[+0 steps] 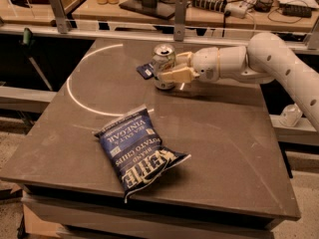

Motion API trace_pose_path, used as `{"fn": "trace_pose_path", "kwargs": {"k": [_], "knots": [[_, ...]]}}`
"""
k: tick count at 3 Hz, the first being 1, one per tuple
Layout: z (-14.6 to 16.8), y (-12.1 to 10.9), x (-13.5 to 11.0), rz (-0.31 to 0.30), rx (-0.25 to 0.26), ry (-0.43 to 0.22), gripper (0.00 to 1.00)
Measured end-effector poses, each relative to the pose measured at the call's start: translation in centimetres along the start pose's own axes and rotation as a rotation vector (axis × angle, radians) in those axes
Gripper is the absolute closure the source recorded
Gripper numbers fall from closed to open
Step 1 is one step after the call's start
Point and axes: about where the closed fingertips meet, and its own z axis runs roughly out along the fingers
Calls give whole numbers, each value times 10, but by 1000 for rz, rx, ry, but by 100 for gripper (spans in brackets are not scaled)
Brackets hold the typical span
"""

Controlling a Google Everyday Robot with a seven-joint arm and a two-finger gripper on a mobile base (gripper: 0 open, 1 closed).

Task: Knock 7up can over

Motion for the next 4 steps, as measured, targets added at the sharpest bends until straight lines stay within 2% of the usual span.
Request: {"fn": "trace_pose_path", "kwargs": {"k": [1,2,3,4], "knots": [[-6,-5,-16,-41,37,104,85],[-28,-7,-44,-139,94,341,100],[-39,-5,-56,-204,125,578,100],[-47,-2,-41,-237,107,831,100]]}}
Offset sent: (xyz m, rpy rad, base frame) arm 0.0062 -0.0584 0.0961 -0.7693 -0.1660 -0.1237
